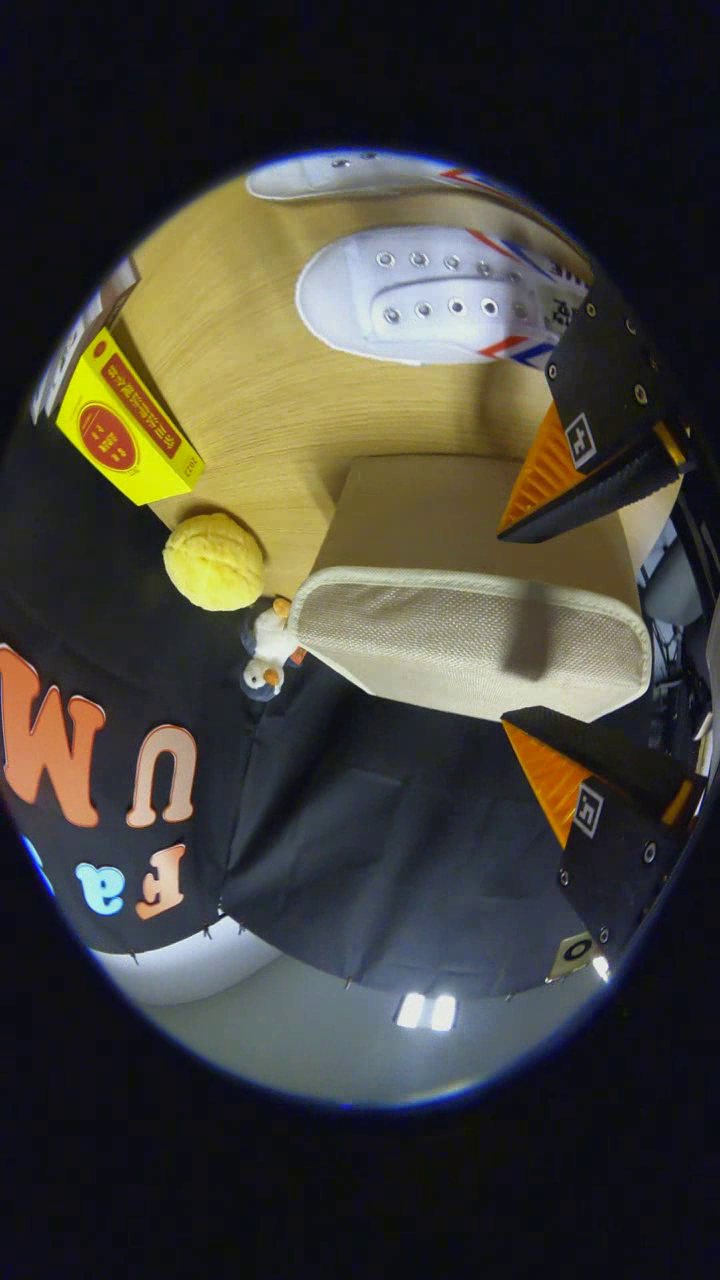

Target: Open the storage box then place both shoes into the box .Put the left shoe in first, then the right shoe, with the right side of both shoes facing outward in a uniform manner.

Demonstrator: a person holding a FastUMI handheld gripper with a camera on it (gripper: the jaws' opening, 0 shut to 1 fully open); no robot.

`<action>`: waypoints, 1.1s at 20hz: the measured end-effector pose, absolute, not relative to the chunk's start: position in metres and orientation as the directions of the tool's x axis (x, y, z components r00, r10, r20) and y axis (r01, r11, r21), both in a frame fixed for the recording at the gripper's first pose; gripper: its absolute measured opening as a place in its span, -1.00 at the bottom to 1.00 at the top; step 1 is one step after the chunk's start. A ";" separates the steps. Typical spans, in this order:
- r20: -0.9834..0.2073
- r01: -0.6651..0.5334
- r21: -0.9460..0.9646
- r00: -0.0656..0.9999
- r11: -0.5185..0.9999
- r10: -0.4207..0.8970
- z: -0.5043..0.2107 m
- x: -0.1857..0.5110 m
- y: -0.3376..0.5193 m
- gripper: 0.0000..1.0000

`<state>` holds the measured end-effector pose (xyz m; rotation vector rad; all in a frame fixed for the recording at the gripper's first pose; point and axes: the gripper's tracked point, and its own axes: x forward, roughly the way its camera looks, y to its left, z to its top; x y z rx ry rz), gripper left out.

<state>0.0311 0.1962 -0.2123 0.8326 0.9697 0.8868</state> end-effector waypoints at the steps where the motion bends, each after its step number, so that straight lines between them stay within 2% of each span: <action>1: -0.283 -0.209 0.911 0.308 0.354 0.908 -0.208 0.033 0.200 0.94; 3: -0.241 -0.174 0.935 0.332 0.310 0.912 -0.204 0.036 0.203 0.89; 6: -0.226 -0.169 0.941 0.327 0.292 0.918 -0.197 0.030 0.205 0.47; 7: -0.204 -0.173 0.947 0.334 0.272 0.920 -0.188 0.030 0.204 0.40; 8: -0.177 -0.182 0.951 0.345 0.251 0.922 -0.178 0.030 0.204 0.17; 11: -0.143 -0.238 0.941 0.369 0.242 0.919 -0.150 0.022 0.206 -0.25; 12: -0.135 -0.260 0.934 0.375 0.244 0.917 -0.140 0.020 0.209 -0.45; 13: -0.126 -0.273 0.931 0.387 0.243 0.914 -0.129 0.016 0.213 -0.52; 14: -0.113 -0.287 0.927 0.400 0.241 0.910 -0.115 0.014 0.216 -0.70; 16: -0.119 -0.331 0.901 0.436 0.282 0.892 -0.094 0.014 0.223 -0.95; 22: -0.149 -0.430 0.824 0.466 0.370 0.872 -0.038 -0.001 0.290 -0.94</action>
